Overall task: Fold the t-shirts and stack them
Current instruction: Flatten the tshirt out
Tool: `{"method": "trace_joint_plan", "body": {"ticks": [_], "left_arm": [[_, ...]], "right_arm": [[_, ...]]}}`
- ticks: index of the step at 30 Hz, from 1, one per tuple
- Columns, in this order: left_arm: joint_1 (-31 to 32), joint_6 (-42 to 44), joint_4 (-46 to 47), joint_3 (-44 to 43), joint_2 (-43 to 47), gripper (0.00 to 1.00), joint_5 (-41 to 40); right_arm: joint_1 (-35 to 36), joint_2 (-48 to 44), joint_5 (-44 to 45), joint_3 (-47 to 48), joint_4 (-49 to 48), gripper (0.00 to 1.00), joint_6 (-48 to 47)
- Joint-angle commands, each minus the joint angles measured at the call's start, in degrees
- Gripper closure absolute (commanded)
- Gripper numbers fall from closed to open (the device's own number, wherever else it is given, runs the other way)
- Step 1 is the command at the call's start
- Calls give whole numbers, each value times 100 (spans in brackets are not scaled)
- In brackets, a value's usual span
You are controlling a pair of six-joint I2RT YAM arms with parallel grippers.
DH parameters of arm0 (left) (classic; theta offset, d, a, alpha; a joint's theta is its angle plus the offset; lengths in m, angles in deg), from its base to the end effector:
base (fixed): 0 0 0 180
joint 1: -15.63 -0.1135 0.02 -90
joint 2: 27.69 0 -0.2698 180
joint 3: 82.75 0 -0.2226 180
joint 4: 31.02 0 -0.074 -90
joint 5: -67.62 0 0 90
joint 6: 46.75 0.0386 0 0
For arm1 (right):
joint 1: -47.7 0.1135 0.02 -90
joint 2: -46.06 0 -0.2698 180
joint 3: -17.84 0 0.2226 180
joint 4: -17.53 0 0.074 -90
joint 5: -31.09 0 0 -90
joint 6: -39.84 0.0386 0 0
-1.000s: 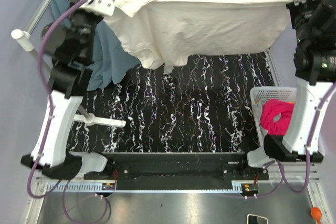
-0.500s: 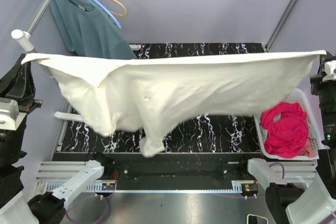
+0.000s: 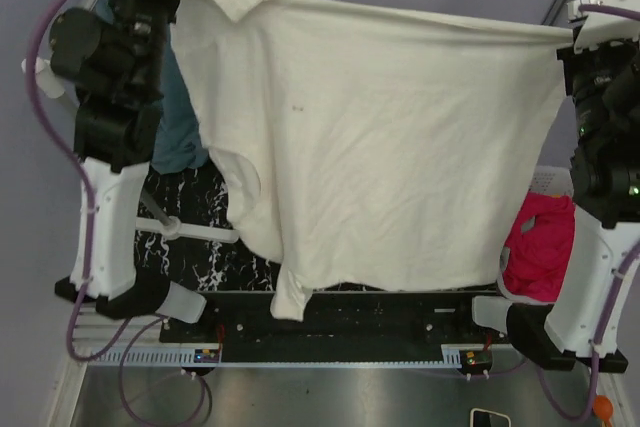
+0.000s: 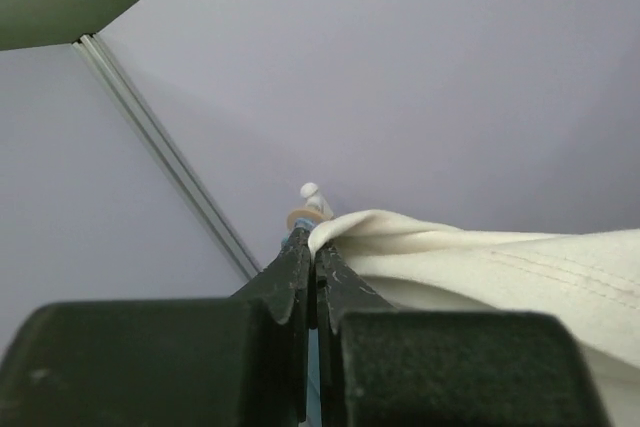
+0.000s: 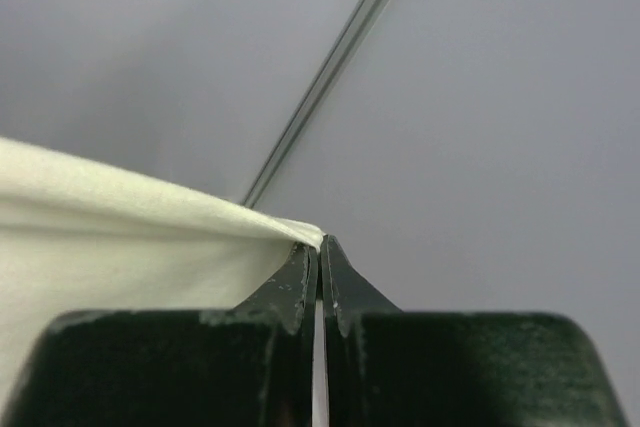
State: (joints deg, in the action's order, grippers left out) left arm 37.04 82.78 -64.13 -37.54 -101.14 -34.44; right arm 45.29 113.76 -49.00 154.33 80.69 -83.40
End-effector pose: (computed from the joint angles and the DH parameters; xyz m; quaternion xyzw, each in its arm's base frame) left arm 0.1411 -0.0467 0.6203 0.1812 0.4857 0.1876 0.8343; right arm 0.1093 -0.0112 0.5816 -0.1161 0.6620 -0.2812 0.6850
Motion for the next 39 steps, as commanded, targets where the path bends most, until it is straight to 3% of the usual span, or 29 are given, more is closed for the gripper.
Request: {"method": "trace_joint_plan", "body": {"ticks": [1,4,8,13,16,20,25,27,30,34,39], "left_arm": [[-409,257,1228,-2582,-2056,100,-640],[-436,459,1676,-3194,-2692,100,-605],[-453,556,2580,-1807,-2000,100,-456],[-541,591,2960,-506,-1041,100,-351],[-550,556,2839,347,-452,100,-306],[-533,556,2338,1805,565,100,-26],[-375,486,941,4651,1780,100,474],[-182,547,459,5974,2369,100,572],[82,477,-235,7199,2993,100,695],[459,319,-1046,7767,3495,100,818],[873,47,-2303,7513,3461,100,1003]], "right_arm": [[-75,1144,714,770,-982,100,-192],[-75,1892,784,1877,-938,100,-174],[-75,2545,828,3230,-719,100,-289],[-75,2319,793,2927,-727,100,-280],[-75,1785,732,2058,-789,100,-149],[-75,791,565,-172,-1139,100,-34],[-75,-888,214,-3508,-1483,100,71],[-75,-1258,108,-4269,-1405,100,141],[-75,-1882,-147,-5430,-1150,100,264],[-75,-2472,-104,-6362,-895,100,177],[-75,-2797,-130,-6584,-438,100,-78]]}}
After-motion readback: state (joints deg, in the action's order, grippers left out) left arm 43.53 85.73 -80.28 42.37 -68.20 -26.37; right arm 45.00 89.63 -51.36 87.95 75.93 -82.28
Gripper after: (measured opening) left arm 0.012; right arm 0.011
